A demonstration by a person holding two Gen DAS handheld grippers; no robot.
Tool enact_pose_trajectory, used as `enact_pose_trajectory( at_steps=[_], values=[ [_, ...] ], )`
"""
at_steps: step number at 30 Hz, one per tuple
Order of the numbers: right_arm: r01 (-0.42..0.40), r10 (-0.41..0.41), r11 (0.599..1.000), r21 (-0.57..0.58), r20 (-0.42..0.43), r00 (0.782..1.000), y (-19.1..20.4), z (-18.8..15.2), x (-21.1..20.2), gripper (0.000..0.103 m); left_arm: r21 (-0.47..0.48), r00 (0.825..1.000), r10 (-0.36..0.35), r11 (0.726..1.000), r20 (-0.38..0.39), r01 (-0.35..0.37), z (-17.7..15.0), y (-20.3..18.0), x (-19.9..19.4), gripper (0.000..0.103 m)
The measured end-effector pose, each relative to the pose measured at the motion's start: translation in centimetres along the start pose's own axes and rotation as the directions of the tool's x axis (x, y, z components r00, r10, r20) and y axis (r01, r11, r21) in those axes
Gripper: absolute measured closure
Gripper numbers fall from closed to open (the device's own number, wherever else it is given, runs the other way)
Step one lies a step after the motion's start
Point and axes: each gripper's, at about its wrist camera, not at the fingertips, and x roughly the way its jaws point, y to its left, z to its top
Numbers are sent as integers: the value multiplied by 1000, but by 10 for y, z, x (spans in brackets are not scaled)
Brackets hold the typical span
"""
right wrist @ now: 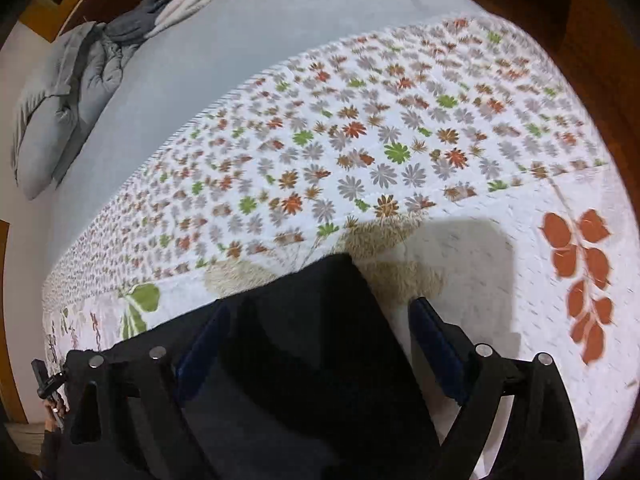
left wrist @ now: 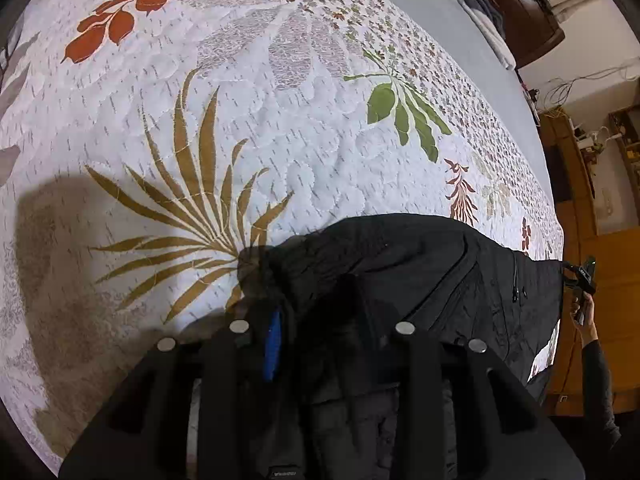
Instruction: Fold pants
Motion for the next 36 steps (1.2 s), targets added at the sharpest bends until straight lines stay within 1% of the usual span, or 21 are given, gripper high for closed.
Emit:
enact_pose_trajectory(
  at_steps=[2,3,4,5,6,7,9,10,12,16,18,20,21,23,25,28,30,32,34,36],
  values=[
    [8,-8,1000,-21,0,1000,3,3,4,6,-3,1000,14,1000,-2,-14,1,-2,0,71],
    [9,-9,999,-35,5,1000,4,3,4,18,2,1000,31,1000,-1,-31,1,-5,0,71],
    [18,-18,998,-58,4,1000,7,1,3,52,4,999,54,999,0,-54,1,-8,0,72],
    [32,-32,998,-62,0,999,6,-2,-1,69,5,997,74,997,5,-74,0,-11,-2,74],
    [-3,2,999,-53,-6,1000,3,-5,-8,91,10,996,92,996,12,-92,0,-15,-3,79],
    [4,-3,997,-71,14,1000,6,-9,-17,93,22,993,117,993,26,-118,-1,-21,-8,80],
    [-8,13,996,-85,62,998,7,-19,-40,94,19,989,133,991,61,-134,-2,-28,-19,85],
    [-13,20,997,-81,81,997,7,-24,-52,94,19,985,146,989,95,-149,-3,-33,-31,94],
    [-22,31,997,-77,120,992,6,-35,-76,94,16,981,137,990,134,-141,-5,-40,-47,93],
    [-13,30,997,-81,204,979,1,-62,-137,95,63,969,112,990,220,-128,-20,-66,-91,93],
    [-4,26,996,-87,249,968,-1,-79,-165,95,90,960,75,991,270,-103,-32,-80,-120,93],
    [-3,30,996,-89,301,953,-1,-102,-197,95,133,948,40,987,316,-86,-48,-93,-144,93],
    [-12,44,995,-97,338,940,-5,-116,-215,95,145,944,25,987,329,-76,-54,-97,-152,93],
    [-27,57,996,-87,371,927,-15,-144,-234,95,179,933,-6,982,361,-63,-75,-107,-171,93],
    [-23,55,996,-84,399,915,-22,-174,-246,95,197,923,-32,979,384,-47,-99,-112,-187,93],
    [-30,69,995,-93,456,888,-36,-228,-259,94,228,908,-69,973,413,-30,-137,-111,-204,93],
    [-32,67,996,-80,480,875,-47,-264,-262,94,240,902,-95,971,421,-10,-162,-107,-212,93],
    [-46,77,996,-74,505,860,-52,-291,-267,94,236,900,-104,972,424,1,-189,-99,-220,93],
    [-69,95,995,-68,531,842,-56,-319,-277,94,228,902,-103,974,418,6,-214,-88,-224,93],
    [-63,94,995,-73,554,827,-56,-345,-282,93,223,906,-95,975,412,0,-235,-76,-224,93]
  ],
)
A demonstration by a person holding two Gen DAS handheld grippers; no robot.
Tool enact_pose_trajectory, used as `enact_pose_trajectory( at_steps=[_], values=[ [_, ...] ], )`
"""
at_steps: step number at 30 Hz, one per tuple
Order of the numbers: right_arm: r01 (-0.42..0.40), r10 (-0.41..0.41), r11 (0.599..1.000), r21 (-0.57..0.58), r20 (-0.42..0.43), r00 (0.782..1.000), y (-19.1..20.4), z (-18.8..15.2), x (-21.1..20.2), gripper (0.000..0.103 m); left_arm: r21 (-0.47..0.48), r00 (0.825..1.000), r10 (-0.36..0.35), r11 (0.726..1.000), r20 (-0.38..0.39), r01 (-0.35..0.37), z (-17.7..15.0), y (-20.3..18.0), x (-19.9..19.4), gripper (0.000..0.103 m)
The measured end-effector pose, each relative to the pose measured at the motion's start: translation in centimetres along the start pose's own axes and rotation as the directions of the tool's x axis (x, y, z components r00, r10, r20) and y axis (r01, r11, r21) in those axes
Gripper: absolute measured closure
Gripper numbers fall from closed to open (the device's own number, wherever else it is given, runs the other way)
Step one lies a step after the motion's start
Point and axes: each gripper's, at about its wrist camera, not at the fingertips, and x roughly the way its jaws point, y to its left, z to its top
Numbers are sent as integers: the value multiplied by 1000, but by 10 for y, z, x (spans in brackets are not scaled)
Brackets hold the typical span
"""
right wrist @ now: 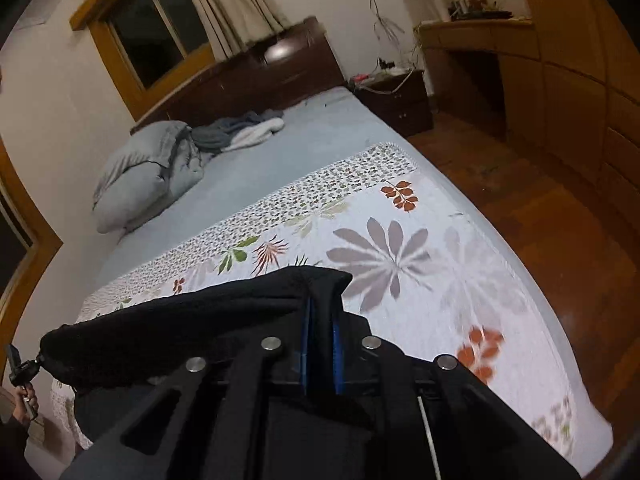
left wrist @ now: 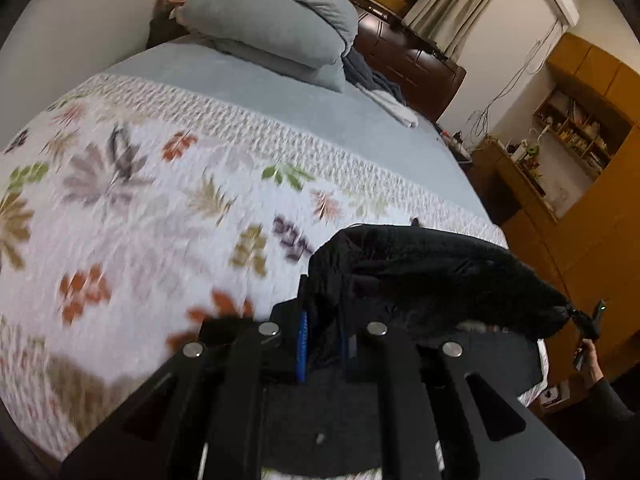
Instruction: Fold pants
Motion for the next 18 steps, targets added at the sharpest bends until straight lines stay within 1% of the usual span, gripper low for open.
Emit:
enact_pose_trajectory(
  at_steps=[2,3,5,6,8,9,10,11,12,13,14,15,16,18],
  values=[
    [13,-13,1000,-2,7,1000,1,-22,-13,93,-17,1000,6,1000,-13,-6,-26,9,-8,92],
    [23,-23,1000,3,5,1000,-1,-32,-18,91,-23,1000,14,1000,-25,-14,-41,15,-10,92],
    [52,-52,999,7,1,999,-3,-60,-28,86,-26,999,26,999,-47,-27,-61,21,-11,91],
    [80,-80,997,7,0,997,-4,-74,-33,79,-23,998,38,999,-59,-39,-71,25,-10,90],
    [103,-104,994,36,8,995,-11,-94,-41,66,-15,994,61,998,-94,-63,-90,31,-7,87],
    [117,-118,992,55,1,993,-15,-106,-44,50,-7,991,76,997,-110,-77,-99,34,-6,85],
    [152,-152,986,64,-8,988,-17,-119,-48,32,1,986,91,996,-137,-92,-108,37,-3,84],
    [171,-170,983,71,-16,985,-19,-130,-52,27,11,980,107,994,-165,-107,-116,39,1,82],
    [187,-185,979,86,-26,982,-21,-141,-55,25,20,975,128,992,-182,-126,-121,41,3,82],
    [198,-195,975,105,-39,980,-23,-150,-59,25,30,964,165,986,-210,-162,-128,45,7,82],
    [200,-195,972,126,-51,980,-26,-158,-61,25,19,955,192,981,-228,-193,-134,51,8,84],
    [194,-187,965,175,-56,981,-31,-168,-67,22,3,951,204,978,-233,-209,-138,56,7,83],
    [190,-183,958,215,-56,982,-36,-175,-71,19,-19,945,233,970,-231,-244,-142,64,3,80],
    [142,-130,936,323,-57,990,-45,-189,-78,18,-44,931,298,949,-212,-313,-143,70,-6,70]
  ],
)
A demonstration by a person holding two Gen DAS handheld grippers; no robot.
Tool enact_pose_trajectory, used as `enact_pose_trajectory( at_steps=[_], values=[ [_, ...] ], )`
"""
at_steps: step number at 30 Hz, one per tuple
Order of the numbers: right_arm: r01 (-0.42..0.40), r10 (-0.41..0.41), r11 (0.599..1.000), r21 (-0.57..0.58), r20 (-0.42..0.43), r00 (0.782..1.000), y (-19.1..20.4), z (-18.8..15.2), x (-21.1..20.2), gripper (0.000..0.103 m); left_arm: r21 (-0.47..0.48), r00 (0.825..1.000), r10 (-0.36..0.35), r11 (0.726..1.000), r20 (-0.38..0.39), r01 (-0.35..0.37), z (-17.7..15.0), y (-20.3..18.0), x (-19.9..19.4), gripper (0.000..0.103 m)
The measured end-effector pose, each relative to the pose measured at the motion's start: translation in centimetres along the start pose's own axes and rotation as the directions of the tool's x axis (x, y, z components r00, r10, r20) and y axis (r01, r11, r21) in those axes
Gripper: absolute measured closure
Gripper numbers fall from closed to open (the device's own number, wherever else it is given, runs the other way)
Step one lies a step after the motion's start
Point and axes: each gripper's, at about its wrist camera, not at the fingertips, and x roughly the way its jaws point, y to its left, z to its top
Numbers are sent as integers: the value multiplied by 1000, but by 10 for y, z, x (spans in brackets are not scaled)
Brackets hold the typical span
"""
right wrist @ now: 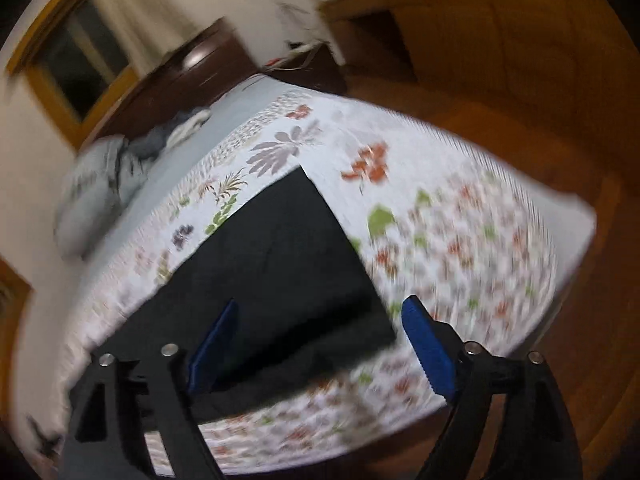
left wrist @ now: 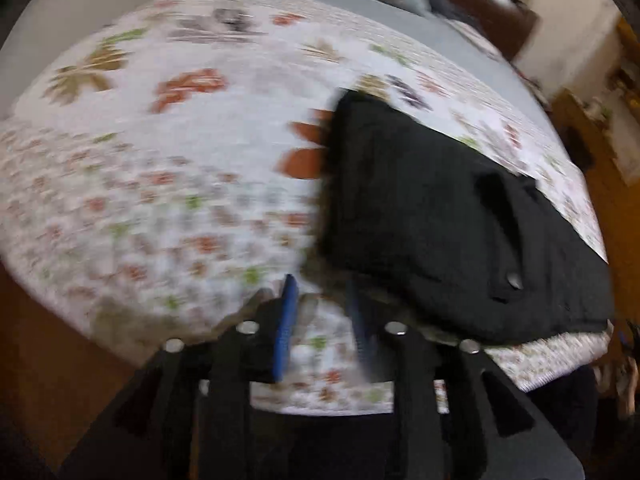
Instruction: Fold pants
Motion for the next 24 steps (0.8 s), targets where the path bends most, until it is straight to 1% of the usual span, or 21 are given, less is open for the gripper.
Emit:
enact_pose_trajectory(
  at_steps=[1,2,3,4,5,6,8,9,10,11,12,14,15,16,18,19,22,23,24],
  values=[
    [-67,69,995,75,-15,998,-7,-5,-1,18,-26,999,16,1000,33,-16,0,3,-10,68],
    [-119,123,985,126,-19,992,-10,-8,-1,18,-36,998,15,999,57,-13,1,2,-17,61],
    [-164,168,971,174,-12,986,-12,-10,0,18,-44,996,5,999,90,-1,1,-1,-26,53],
    [-193,199,958,214,-7,980,-14,-10,2,18,-46,992,-14,999,126,20,2,-8,-36,47],
    [-232,240,934,270,1,971,-16,-12,7,18,-45,987,-40,998,152,48,3,-15,-43,35],
    [-271,282,901,340,18,959,-20,-13,13,18,-40,983,-77,996,168,85,3,-24,-48,25],
    [-306,326,861,406,21,945,-21,-14,28,18,-30,976,-139,989,167,146,3,-39,-46,18],
    [-306,333,853,423,11,943,-19,-15,37,19,-28,975,-163,985,154,169,3,-46,-42,16],
    [-304,337,851,428,-2,941,-17,-15,45,21,-35,972,-194,979,134,200,3,-53,-37,16],
    [-293,333,852,435,-18,943,-16,-15,54,22,-52,968,-218,973,124,225,1,-56,-33,13],
    [-283,328,847,450,-24,944,-15,-15,63,24,-80,965,-236,966,117,246,0,-58,-26,13],
    [-295,344,833,469,-19,939,-14,-13,75,26,-179,957,-268,942,114,285,-5,-51,-17,13],
    [-293,344,830,474,-21,939,-13,-11,80,30,-224,952,-283,926,116,303,-5,-46,-13,13],
    [-288,344,831,475,-32,939,-11,-10,87,31,-286,950,-289,906,121,312,-9,-40,-9,13],
    [-271,333,838,474,-51,941,-7,-8,95,31,-346,947,-298,882,117,320,-13,-35,-4,13],
    [-270,334,838,473,-55,941,-6,-8,97,31,-350,949,-298,882,106,316,-16,-37,-1,13],
    [-269,332,843,466,-58,942,-2,-7,99,31,-313,955,-280,902,98,297,-11,-50,5,13],
    [-266,329,845,465,-59,943,-1,-6,100,33,-306,956,-276,906,97,293,-9,-54,7,15],
    [-262,325,847,463,-60,944,-1,-6,102,48,-287,966,-242,922,92,258,-5,-60,9,27]
  ],
)
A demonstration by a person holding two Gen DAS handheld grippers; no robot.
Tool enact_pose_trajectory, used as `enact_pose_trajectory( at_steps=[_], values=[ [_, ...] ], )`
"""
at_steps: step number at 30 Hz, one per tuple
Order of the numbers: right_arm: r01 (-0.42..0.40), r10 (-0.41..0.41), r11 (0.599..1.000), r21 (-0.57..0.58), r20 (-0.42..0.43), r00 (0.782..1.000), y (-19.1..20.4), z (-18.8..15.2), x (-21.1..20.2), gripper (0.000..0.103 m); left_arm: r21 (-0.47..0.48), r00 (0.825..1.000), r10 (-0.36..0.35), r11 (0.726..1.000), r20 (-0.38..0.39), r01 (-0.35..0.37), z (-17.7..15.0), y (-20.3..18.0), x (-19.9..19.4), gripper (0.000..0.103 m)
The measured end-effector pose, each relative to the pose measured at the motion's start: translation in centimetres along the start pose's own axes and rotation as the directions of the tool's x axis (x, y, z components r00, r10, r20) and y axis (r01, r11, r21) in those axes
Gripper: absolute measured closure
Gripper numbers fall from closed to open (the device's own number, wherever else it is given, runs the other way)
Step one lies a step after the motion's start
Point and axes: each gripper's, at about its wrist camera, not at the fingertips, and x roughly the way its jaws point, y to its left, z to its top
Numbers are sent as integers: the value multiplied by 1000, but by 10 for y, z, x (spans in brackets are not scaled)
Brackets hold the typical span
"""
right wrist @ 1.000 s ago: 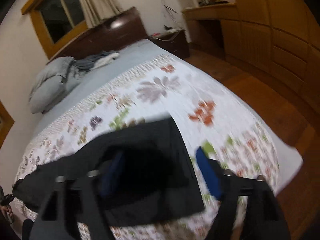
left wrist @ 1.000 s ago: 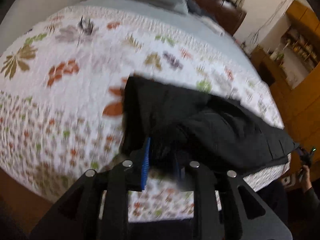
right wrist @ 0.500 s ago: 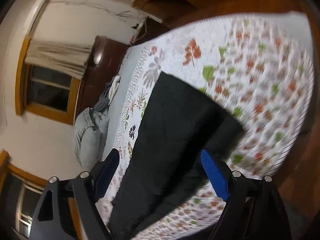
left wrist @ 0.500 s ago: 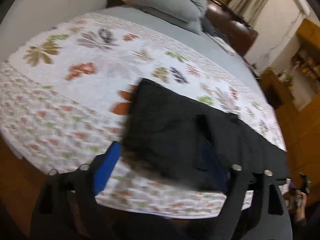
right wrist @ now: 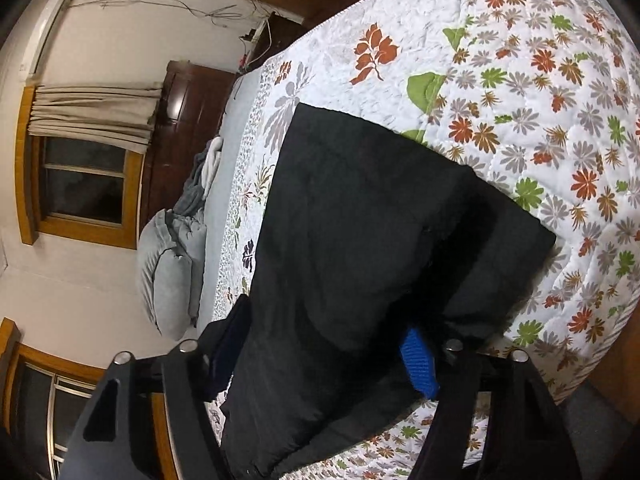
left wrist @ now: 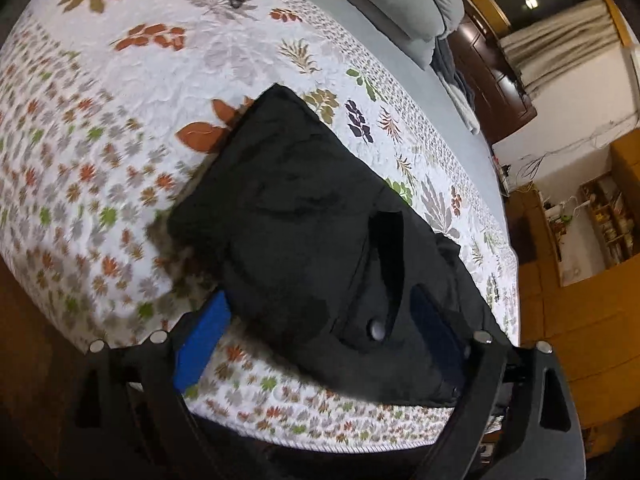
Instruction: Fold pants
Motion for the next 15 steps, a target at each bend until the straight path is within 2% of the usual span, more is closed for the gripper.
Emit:
enact_pose_trajectory(
  at_steps=[1,2,3,4,6,13,15],
  values=[
    [6,-6,1000,-2,1,1000,0,2,2,69,17,999,36,999,5,-36,2,-3,2,39],
    [13,-13,1000,0,5,1000,-2,1,-1,77,37,997,81,996,3,-81,5,-6,5,72],
    [23,-23,1000,0,9,1000,-2,2,-1,90,48,992,124,991,-3,-124,10,-7,9,94],
    [28,-28,1000,-7,8,1000,-1,2,-1,96,42,992,128,991,-4,-127,14,-5,10,94],
    [40,-40,998,-38,5,999,3,0,-3,98,41,988,155,987,-5,-155,20,-1,12,97],
    [52,-50,996,-78,20,999,7,-18,-12,99,18,988,153,988,-1,-153,35,10,12,97],
    [86,-85,994,-74,10,996,-2,-19,-7,99,28,984,179,984,-17,-178,35,15,20,97]
  ],
)
